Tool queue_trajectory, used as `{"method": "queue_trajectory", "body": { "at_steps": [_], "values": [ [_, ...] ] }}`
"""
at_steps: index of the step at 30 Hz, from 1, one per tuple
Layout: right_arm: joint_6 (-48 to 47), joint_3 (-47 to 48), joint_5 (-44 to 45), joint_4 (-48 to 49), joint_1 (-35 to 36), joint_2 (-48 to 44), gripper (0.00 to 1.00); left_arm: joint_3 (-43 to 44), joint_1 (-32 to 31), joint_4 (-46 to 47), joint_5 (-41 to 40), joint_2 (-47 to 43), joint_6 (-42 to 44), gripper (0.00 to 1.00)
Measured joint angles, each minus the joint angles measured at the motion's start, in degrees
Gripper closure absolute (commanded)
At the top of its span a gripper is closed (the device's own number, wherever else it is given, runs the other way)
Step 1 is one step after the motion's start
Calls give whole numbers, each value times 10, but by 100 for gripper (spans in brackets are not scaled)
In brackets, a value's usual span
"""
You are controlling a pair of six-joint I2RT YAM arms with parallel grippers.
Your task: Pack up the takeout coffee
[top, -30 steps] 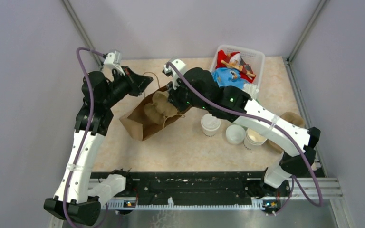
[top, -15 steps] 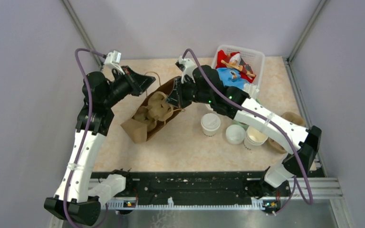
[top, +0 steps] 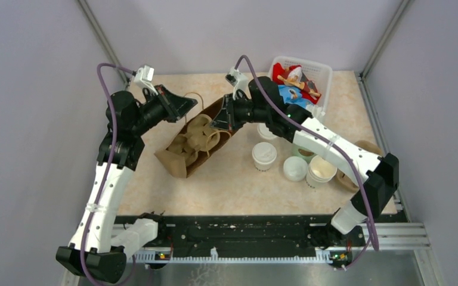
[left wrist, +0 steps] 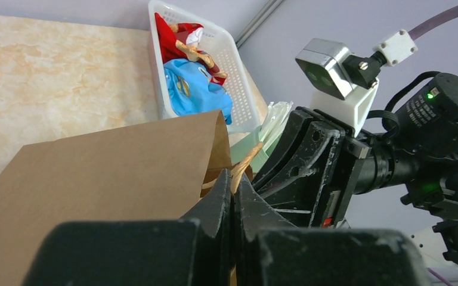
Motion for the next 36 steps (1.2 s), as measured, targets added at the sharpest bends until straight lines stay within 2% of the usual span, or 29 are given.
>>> {"method": "queue_trajectory", "body": {
  "at_steps": [8,16,27,36],
  "values": [
    [-14,-16,-55,23,-18,9,100,-3,0,13,8,9,-39,100],
    [-30,-61,-102,56,-26,8,100,-68,0,94,80,-3,-51,100],
    [-48,-116,-109,83,-28,-3,100,-122,0,130,118,-87,-16,100],
    [-45,-152,-117,106,-42,-26,100,-133,0,133,118,-89,-10,100]
  ]
}}
